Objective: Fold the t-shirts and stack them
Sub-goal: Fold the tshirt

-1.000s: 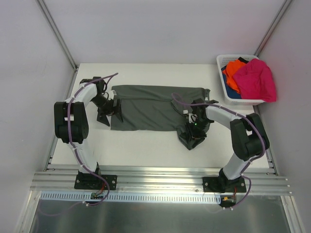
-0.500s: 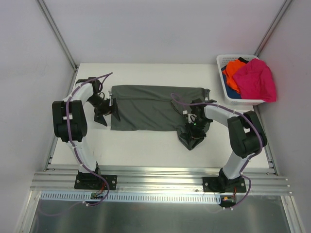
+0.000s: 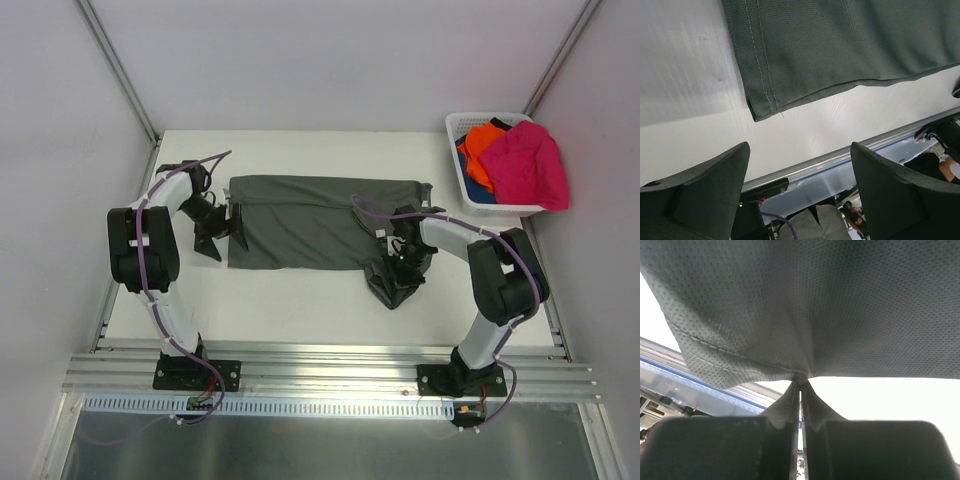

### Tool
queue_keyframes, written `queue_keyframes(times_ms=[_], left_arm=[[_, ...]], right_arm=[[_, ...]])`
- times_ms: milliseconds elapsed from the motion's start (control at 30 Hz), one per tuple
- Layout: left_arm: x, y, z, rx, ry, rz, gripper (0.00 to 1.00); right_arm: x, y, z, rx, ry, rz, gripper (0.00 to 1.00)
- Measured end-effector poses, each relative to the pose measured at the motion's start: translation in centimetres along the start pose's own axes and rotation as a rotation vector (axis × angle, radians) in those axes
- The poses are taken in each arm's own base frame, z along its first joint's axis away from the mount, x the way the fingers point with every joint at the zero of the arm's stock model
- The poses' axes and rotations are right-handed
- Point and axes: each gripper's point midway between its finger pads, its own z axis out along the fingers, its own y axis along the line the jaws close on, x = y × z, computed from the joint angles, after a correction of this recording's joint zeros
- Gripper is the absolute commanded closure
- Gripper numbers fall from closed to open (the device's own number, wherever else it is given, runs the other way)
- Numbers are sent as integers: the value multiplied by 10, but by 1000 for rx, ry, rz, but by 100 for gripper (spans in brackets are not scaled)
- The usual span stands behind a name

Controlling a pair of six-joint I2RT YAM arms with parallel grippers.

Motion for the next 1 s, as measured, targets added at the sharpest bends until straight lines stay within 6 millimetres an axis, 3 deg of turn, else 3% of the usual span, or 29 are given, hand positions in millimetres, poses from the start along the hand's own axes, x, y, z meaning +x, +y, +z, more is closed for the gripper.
queue_keyframes(times_ms=[267, 1000], left_arm=[[8, 2, 5, -1, 26, -25, 21], [2, 8, 28, 26, 90, -79, 37]], right_arm=[[0, -2, 0, 10, -3, -7, 99], [0, 0, -9, 15, -42, -23, 99]])
